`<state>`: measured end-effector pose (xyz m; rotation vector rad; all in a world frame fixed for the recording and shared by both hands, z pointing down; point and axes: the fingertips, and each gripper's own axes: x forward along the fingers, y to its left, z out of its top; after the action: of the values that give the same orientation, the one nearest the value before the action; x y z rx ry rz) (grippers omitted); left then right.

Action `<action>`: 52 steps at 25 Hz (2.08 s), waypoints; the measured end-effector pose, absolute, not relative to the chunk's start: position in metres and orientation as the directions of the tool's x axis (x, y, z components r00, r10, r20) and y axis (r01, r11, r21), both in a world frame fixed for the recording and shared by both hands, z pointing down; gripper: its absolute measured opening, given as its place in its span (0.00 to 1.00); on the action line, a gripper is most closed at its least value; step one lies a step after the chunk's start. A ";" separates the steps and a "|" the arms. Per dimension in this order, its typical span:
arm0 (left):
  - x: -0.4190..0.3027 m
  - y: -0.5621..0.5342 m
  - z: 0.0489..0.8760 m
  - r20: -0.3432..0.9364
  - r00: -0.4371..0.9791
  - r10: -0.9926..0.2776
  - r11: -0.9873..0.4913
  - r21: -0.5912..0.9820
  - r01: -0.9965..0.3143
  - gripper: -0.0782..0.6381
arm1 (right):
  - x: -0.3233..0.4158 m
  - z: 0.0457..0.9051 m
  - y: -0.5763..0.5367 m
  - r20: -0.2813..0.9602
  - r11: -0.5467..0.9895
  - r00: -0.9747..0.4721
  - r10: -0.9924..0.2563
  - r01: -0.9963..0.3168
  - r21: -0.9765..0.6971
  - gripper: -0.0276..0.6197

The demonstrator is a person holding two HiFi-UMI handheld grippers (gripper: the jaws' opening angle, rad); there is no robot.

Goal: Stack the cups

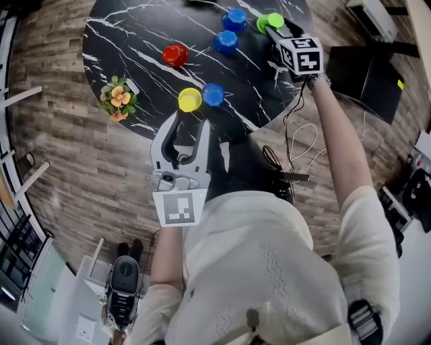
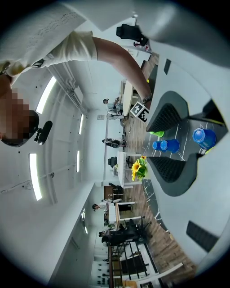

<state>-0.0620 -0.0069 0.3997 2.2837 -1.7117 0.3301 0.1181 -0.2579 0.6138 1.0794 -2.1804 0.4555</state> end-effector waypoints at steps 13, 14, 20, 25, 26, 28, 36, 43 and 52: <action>-0.075 0.000 0.403 0.338 0.263 -0.904 -0.260 0.055 -0.964 0.35 | 0.127 0.587 -0.216 0.657 0.619 -0.463 -0.595 -0.786 0.007 0.38; -0.076 -0.001 0.403 0.335 0.263 -0.904 -0.260 0.055 -0.964 0.35 | 0.128 0.585 -0.210 0.657 0.623 -0.464 -0.593 -0.782 0.010 0.38; -0.079 -0.003 0.401 0.325 0.282 -0.903 -0.279 0.057 -0.959 0.35 | 0.128 0.569 -0.172 0.646 0.629 -0.482 -0.592 -0.777 -0.003 0.38; -0.077 -0.006 0.403 0.326 0.312 -0.893 -0.313 0.049 -0.948 0.35 | 0.122 0.560 -0.144 0.635 0.637 -0.502 -0.586 -0.770 -0.021 0.38; -0.077 -0.007 0.403 0.324 0.315 -0.892 -0.316 0.051 -0.947 0.35 | 0.120 0.558 -0.138 0.636 0.640 -0.505 -0.584 -0.768 -0.023 0.38; -0.077 -0.009 0.402 0.318 0.318 -0.893 -0.317 0.056 -0.947 0.35 | 0.117 0.557 -0.128 0.636 0.648 -0.511 -0.578 -0.762 -0.023 0.38; -0.078 -0.014 0.406 0.315 0.336 -0.888 -0.336 0.058 -0.940 0.35 | 0.103 0.558 -0.090 0.649 0.675 -0.531 -0.545 -0.737 -0.037 0.38; -0.079 -0.015 0.408 0.312 0.351 -0.883 -0.349 0.062 -0.935 0.35 | 0.090 0.568 -0.060 0.676 0.712 -0.536 -0.506 -0.702 -0.023 0.38; -0.081 -0.011 0.414 0.320 0.356 -0.878 -0.355 0.064 -0.933 0.35 | 0.067 0.590 -0.026 0.713 0.788 -0.548 -0.437 -0.616 0.009 0.38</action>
<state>-0.0811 -0.0111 0.4142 2.3837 -1.6246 0.3389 0.0669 -0.0262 0.5903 0.7763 -2.2392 0.3135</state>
